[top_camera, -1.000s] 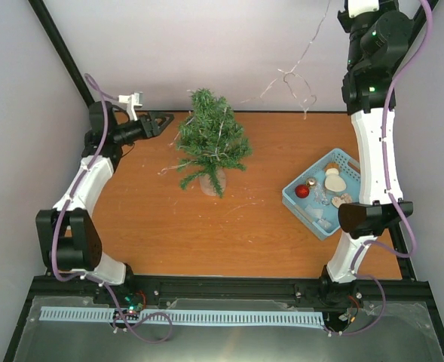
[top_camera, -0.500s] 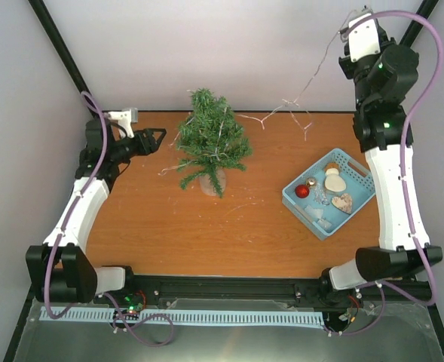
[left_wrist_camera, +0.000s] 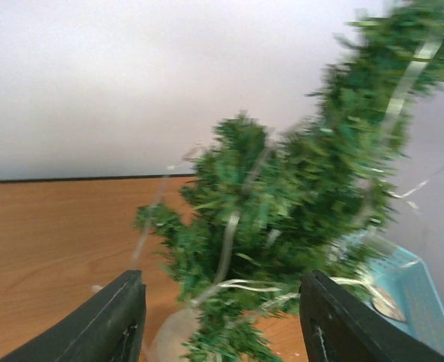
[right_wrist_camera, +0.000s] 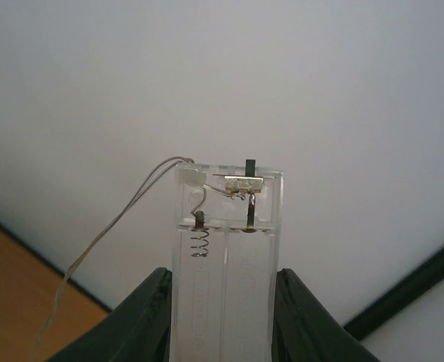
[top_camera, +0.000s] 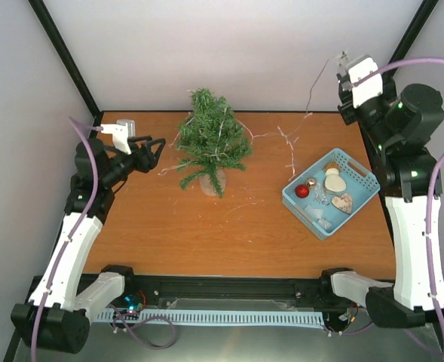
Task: Decorate the small christmas tree
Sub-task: Wrap the decoration item around the Christmas tree.
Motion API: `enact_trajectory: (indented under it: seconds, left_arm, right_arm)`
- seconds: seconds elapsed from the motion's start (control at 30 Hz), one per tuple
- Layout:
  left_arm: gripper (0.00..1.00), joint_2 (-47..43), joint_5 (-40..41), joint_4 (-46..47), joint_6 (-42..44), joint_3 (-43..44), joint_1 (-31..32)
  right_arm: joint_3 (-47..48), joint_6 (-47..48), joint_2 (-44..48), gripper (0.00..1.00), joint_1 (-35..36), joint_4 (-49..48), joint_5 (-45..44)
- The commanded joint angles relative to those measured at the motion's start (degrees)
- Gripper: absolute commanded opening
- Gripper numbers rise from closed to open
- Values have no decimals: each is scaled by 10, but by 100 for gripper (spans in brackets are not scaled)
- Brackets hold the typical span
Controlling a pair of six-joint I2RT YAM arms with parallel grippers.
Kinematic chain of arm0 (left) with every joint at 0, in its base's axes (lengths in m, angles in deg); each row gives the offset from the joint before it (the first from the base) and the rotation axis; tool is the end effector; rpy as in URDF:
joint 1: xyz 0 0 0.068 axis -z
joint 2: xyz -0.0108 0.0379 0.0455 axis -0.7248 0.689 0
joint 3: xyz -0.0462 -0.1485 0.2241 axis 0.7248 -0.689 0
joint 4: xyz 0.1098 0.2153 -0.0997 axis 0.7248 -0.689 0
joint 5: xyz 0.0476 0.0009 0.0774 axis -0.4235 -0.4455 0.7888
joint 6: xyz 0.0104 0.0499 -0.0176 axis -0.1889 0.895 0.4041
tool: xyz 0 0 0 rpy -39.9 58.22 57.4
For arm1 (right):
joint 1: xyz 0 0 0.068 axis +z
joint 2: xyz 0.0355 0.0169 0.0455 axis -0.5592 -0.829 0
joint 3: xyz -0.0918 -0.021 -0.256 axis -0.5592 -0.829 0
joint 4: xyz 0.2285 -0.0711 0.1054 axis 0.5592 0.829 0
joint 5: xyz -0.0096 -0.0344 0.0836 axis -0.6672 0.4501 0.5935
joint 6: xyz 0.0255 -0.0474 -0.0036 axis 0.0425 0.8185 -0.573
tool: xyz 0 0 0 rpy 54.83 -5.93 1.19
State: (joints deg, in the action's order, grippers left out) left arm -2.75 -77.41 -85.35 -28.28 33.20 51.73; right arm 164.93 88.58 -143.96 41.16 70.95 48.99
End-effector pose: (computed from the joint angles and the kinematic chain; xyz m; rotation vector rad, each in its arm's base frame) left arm 0.2167 -0.0371 0.3650 0.1452 1.8021 -0.7499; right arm 0.2050 0.0286 0.5458 -0.6020 1.3923 -0.3314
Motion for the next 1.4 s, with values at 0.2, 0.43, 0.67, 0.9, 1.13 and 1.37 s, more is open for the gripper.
enact_trajectory:
  seconds: [0.2,0.43,0.67,0.9,1.13,1.37]
  left_arm:
    - [55,-112,-120,66,58,-33,47]
    - [55,-130,-183,128,40,-85,92]
    - [54,-118,-146,146,29,-108,191]
    - [54,-85,-50,229,22,-158,295]
    - [54,16,99,290,45,-151,387]
    - [57,113,103,347,55,-113,392]
  right_arm:
    - [-95,-76,113,19,1,62,278]
    - [-167,-184,152,19,1,-56,484]
    - [-217,-344,170,19,3,-237,581]
    - [-243,-384,181,19,9,-267,594]
    - [-269,-425,182,19,21,-319,595]
    - [-285,-443,184,19,25,-350,593]
